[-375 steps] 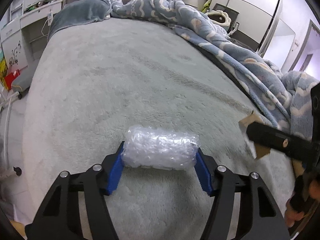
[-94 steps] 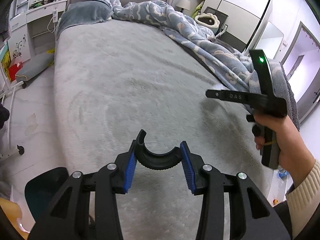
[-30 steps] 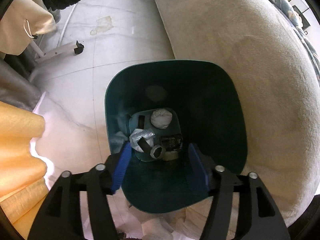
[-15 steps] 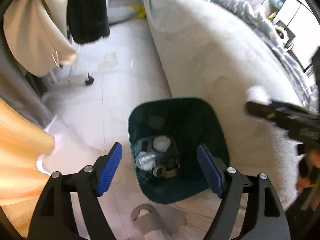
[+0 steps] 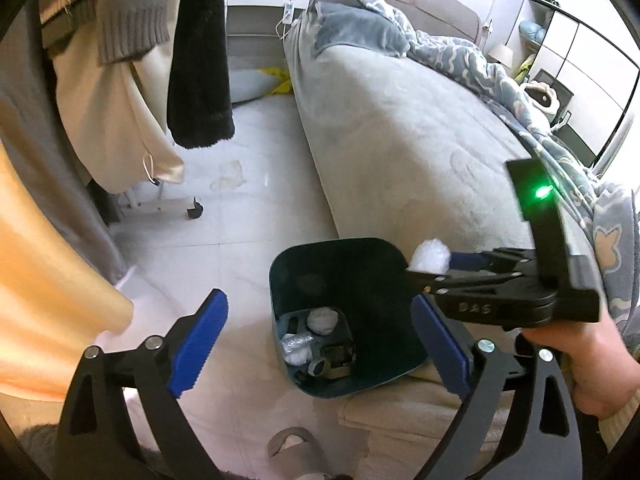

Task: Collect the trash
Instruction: 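Open the right tool over the teal bin to drop the bubble wrap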

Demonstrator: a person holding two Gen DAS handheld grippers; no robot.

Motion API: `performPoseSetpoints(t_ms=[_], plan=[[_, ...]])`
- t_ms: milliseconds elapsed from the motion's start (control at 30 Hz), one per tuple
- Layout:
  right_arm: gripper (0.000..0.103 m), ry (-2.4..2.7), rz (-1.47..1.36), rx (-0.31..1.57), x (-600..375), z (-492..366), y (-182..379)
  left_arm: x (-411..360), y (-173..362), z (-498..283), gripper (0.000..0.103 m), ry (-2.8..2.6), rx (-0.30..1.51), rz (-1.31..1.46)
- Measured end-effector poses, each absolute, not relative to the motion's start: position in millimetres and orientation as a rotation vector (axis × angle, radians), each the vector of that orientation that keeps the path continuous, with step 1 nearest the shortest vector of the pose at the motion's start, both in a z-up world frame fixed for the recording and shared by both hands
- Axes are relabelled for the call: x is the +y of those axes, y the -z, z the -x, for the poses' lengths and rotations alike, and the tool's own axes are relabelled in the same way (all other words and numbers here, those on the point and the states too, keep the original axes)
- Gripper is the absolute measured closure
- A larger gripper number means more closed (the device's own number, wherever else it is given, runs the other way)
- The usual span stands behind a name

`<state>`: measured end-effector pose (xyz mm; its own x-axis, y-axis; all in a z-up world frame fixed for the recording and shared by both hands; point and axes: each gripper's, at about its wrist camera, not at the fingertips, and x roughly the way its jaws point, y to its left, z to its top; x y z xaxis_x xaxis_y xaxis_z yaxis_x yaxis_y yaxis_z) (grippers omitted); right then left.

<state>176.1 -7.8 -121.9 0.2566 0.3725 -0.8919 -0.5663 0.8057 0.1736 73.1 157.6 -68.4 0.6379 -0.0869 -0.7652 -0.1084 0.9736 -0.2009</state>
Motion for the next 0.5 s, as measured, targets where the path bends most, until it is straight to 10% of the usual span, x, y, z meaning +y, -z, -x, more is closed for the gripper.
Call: performPoseSetpoints(t_ms=[500], plan=[[0.012, -0.671, 0.193, 1.029, -12.9, -161.7, 85.7, 153.3, 20.0, -54.9, 0.004, -0.047, 0.756, 0.157]])
